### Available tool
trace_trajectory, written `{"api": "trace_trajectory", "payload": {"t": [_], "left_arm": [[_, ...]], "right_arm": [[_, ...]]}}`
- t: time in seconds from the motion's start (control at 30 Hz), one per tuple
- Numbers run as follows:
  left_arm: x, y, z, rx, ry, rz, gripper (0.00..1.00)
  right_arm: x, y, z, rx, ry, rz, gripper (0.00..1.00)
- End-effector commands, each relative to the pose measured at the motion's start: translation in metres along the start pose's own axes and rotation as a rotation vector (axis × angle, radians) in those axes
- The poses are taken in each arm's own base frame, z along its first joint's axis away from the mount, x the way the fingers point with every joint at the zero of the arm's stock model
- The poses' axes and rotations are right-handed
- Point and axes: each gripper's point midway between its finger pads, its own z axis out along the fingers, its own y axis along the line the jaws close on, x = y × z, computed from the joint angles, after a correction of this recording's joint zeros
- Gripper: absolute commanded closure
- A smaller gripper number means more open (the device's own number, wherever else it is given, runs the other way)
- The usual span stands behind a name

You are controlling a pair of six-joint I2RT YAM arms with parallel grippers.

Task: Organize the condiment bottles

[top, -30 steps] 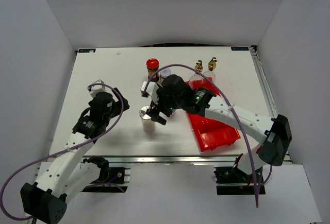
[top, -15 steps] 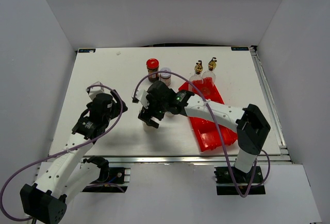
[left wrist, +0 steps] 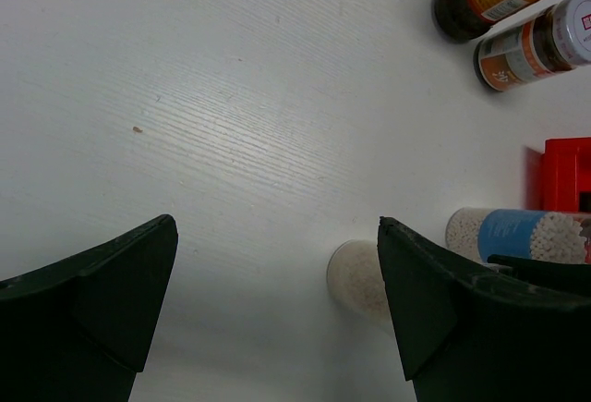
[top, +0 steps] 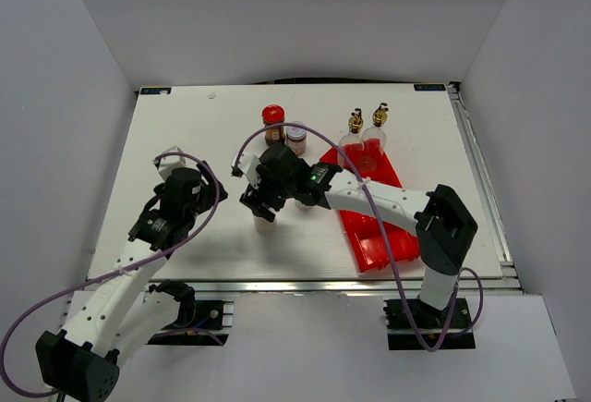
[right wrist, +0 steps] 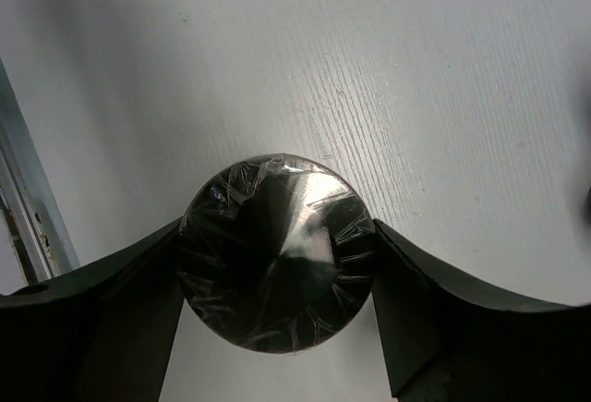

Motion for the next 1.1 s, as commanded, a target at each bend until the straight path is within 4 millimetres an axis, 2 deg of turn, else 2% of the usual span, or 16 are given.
{"api": "trace_trajectory", "payload": {"t": [0.0,0.07,0.1,0.17,0.23,0.27,0.3,0.33,0.37,0.4,0.43,0.47,0.6,0.77,0.9,1.07], "left_arm": [[-0.014,-0.004,-0.007,0.013,-0.042,-0.017,0.02],[-0.014,-0.004,-0.006,0.013,-0.044,-0.022,0.02],[-0.014,-0.005,-0.006,0.015,-0.046,-0.025,0.02],[-0.016,-0.008,-0.005,0.025,-0.054,-0.036,0.02],[-0.015,-0.009,-0.004,0.034,-0.052,-0.041,0.02],[-0.016,-0.013,-0.003,0.049,-0.058,-0.051,0.02],[-0.016,-0.014,-0.002,0.055,-0.059,-0.054,0.02],[-0.015,-0.015,-0.001,0.057,-0.056,-0.054,0.02],[-0.016,-0.019,0.001,0.072,-0.062,-0.061,0.02],[-0.016,-0.02,0.002,0.077,-0.063,-0.063,0.02],[-0.016,-0.023,0.004,0.09,-0.062,-0.065,0.02],[-0.016,-0.024,0.005,0.092,-0.064,-0.068,0.02],[-0.012,-0.037,0.012,0.142,-0.047,-0.062,0.02],[-0.008,-0.045,0.021,0.159,-0.028,-0.039,0.02],[-0.003,-0.054,0.027,0.195,-0.015,-0.038,0.02],[-0.006,-0.063,0.033,0.214,-0.007,-0.028,0.02]], "right_arm": [[-0.019,-0.006,-0.002,0.032,-0.042,0.009,0.5],[-0.021,-0.003,-0.006,0.025,-0.05,0.013,0.67],[-0.025,0.0,-0.014,0.018,-0.059,0.019,0.82],[-0.028,0.007,-0.025,-0.004,-0.072,0.023,0.88],[-0.038,0.012,-0.048,-0.005,-0.121,0.051,0.92],[-0.028,0.016,-0.053,-0.009,-0.113,0.065,0.94],[-0.036,0.017,-0.074,0.001,-0.158,0.072,0.97],[-0.032,0.014,-0.082,0.03,-0.157,0.097,0.98],[-0.019,0.015,-0.087,0.049,-0.138,0.116,0.98],[-0.021,0.01,-0.107,0.086,-0.167,0.138,0.99],[-0.009,0.0,-0.122,0.157,-0.154,0.187,1.0],[-0.004,-0.004,-0.123,0.188,-0.136,0.212,1.0],[0.034,-0.035,-0.166,0.364,-0.119,0.378,1.0],[0.056,-0.076,-0.22,0.541,-0.208,0.534,1.0],[0.085,-0.11,-0.242,0.694,-0.201,0.624,1.0],[0.122,-0.145,-0.242,0.798,-0.152,0.706,1.0]]}}
